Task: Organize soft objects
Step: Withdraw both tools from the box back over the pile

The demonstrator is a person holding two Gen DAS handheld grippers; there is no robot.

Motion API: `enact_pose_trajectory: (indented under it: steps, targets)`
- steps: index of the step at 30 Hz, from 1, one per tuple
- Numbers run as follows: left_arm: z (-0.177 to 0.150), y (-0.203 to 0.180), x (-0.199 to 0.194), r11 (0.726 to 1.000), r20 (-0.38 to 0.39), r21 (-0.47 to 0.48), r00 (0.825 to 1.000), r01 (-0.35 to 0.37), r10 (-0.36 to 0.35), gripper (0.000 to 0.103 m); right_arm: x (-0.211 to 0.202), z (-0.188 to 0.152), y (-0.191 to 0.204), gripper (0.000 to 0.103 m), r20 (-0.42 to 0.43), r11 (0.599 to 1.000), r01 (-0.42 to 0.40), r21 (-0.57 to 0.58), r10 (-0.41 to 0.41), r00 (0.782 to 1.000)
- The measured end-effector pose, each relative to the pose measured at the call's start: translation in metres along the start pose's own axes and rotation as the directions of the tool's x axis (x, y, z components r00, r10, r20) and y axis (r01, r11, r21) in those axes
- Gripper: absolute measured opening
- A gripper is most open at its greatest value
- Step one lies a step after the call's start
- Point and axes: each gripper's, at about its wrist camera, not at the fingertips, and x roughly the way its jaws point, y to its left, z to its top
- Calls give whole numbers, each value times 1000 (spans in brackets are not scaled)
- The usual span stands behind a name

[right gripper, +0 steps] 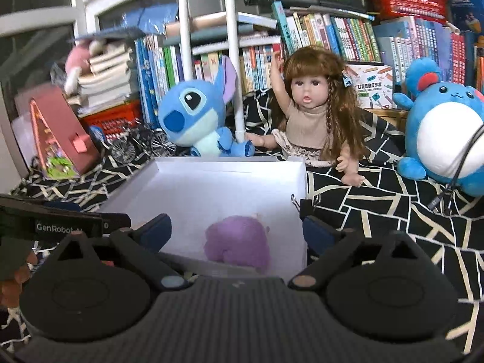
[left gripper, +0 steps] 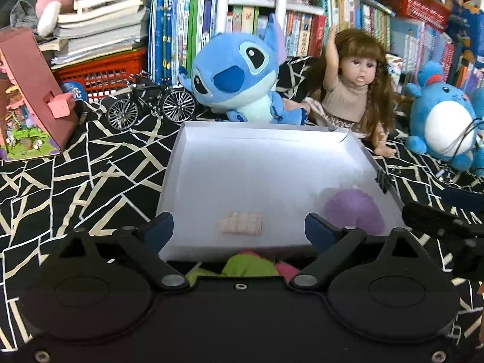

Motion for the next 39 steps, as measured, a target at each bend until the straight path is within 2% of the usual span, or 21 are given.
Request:
enact_pose_trajectory:
  steps: [10,15,24,39]
  targets:
    - [-33,14,-45,1000,85,-11,996,3,-2,95,-43,-31,14,101,72,999,-21,-35,24,997]
    - [-53,16,-62,1000,114,22,993,-7,4,96,-57,-48,18,102,84,999,-15,-45,19,996]
    - [-82,23,-83,1000,137,23,991,9,-12,97,-83,-72,26,103,118,998,-18,-58,25,993]
    - [-117,39,-101,1000,152,8,988,-25,24,98,-95,-101,44,103,88,998,-34,-60,39,995]
